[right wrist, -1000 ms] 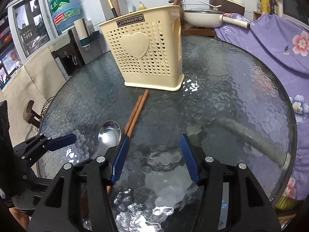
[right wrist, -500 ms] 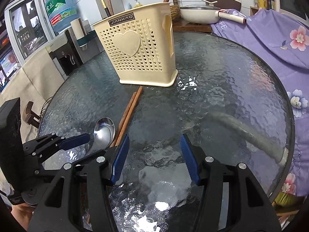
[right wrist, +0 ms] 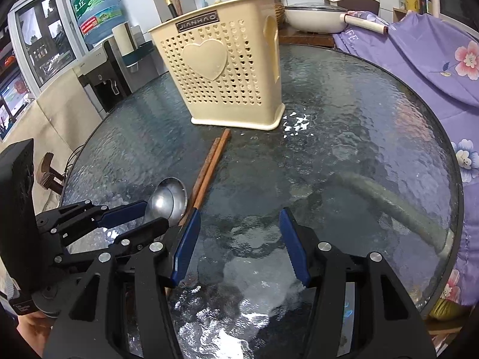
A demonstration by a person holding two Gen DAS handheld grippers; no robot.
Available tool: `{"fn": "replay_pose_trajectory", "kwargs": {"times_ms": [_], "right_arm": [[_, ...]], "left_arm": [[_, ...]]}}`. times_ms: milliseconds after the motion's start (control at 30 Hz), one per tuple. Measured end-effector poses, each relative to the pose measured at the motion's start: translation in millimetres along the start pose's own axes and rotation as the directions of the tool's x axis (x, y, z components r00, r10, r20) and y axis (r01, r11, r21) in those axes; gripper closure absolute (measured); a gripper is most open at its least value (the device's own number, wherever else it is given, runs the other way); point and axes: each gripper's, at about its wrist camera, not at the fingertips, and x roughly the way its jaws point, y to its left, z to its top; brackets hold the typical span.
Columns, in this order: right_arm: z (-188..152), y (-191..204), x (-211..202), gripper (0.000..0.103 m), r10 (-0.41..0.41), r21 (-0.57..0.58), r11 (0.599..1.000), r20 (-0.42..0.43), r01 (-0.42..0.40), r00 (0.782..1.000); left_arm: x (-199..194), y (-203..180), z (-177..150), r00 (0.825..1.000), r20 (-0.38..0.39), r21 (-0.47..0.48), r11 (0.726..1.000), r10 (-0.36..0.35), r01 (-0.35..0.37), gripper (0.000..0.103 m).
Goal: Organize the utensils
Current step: 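Grasp a silver spoon with left tool while right tool grasps a brown chopstick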
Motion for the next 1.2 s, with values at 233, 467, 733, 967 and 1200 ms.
{"fn": "replay_pose_trajectory", "kwargs": {"times_ms": [233, 467, 733, 967, 1200], "right_arm": [[14.7, 8.6, 21.0, 0.054, 0.041, 0.036, 0.999, -0.033, -0.04, 0.999], [45.3, 25.4, 48.2, 0.068, -0.009, 0.026, 1.0, -0.06, 0.011, 0.998], [56.3, 36.2, 73.0, 0.076, -0.077, 0.009, 0.997, -0.113, 0.078, 0.991], [60.8, 38.9, 73.6, 0.076, -0.151, -0.077, 0.987, -0.138, 0.141, 0.979], [68.4, 49.9, 89.2, 0.077, -0.17, -0.131, 0.98, -0.169, 0.149, 0.971]], "left_arm": [[-10.2, 21.5, 0.7, 0.999, 0.027, -0.047, 0.998, 0.038, -0.037, 0.072], [-5.4, 53.4, 2.6, 0.996, 0.01, -0.115, 0.99, 0.084, -0.083, 0.071], [-1.3, 64.4, 3.4, 0.997, -0.009, -0.134, 0.988, 0.077, -0.078, 0.072], [1.2, 65.1, 7.1, 0.996, -0.019, -0.12, 0.989, 0.083, -0.084, 0.072], [7.6, 59.4, 15.1, 0.994, -0.046, -0.085, 0.991, 0.102, -0.105, 0.072]]}}
